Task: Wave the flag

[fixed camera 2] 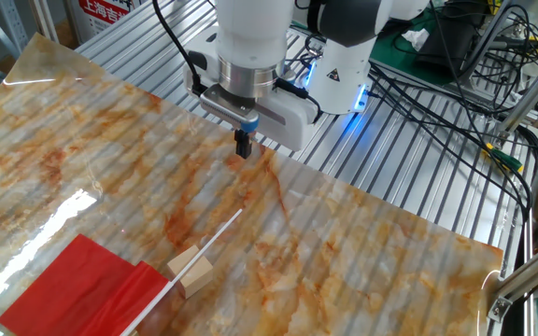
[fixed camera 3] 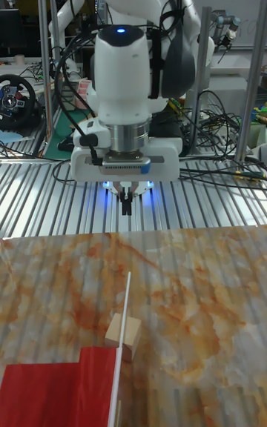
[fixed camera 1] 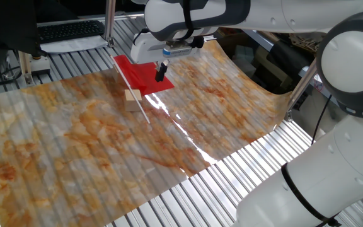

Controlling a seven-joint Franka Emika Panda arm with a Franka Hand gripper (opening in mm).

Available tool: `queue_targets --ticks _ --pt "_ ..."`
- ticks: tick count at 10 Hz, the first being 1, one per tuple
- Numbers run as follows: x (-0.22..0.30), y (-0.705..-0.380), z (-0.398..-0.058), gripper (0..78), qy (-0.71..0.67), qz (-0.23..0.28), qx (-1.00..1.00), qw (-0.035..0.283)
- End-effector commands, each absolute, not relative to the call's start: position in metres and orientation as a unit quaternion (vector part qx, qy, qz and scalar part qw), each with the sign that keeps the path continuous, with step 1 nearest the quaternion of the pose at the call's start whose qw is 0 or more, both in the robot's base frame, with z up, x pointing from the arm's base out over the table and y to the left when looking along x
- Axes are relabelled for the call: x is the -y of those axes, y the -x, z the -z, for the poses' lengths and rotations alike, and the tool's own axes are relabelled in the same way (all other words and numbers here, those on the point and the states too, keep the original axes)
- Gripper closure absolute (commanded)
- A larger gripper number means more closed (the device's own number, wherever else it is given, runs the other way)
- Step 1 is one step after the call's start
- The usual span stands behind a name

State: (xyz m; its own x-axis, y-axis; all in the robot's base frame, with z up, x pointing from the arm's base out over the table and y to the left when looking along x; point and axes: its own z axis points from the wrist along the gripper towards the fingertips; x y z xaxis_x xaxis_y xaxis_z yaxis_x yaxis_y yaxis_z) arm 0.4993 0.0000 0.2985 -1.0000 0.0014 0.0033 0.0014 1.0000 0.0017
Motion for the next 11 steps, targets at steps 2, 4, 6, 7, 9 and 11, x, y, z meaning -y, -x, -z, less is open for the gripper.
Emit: queue_targets --ticks 2,4,6,7,9,11 --pt "0.0 -0.499 -0.299 77.6 0.017 -0.014 1.0 0.002" --pt "0.0 -0.502 -0.293 77.6 0.016 -0.014 1.0 0.007" --pt "0.002 -0.503 -0.289 77.6 0.013 -0.013 1.0 0.011" --pt "0.003 -0.504 -0.287 77.6 0.013 -0.007 1.0 0.014" --pt "0.009 -0.509 -0.275 77.6 0.005 0.005 1.0 0.018" --pt "0.012 -0.512 -0.263 77.6 0.008 -0.004 1.0 0.023"
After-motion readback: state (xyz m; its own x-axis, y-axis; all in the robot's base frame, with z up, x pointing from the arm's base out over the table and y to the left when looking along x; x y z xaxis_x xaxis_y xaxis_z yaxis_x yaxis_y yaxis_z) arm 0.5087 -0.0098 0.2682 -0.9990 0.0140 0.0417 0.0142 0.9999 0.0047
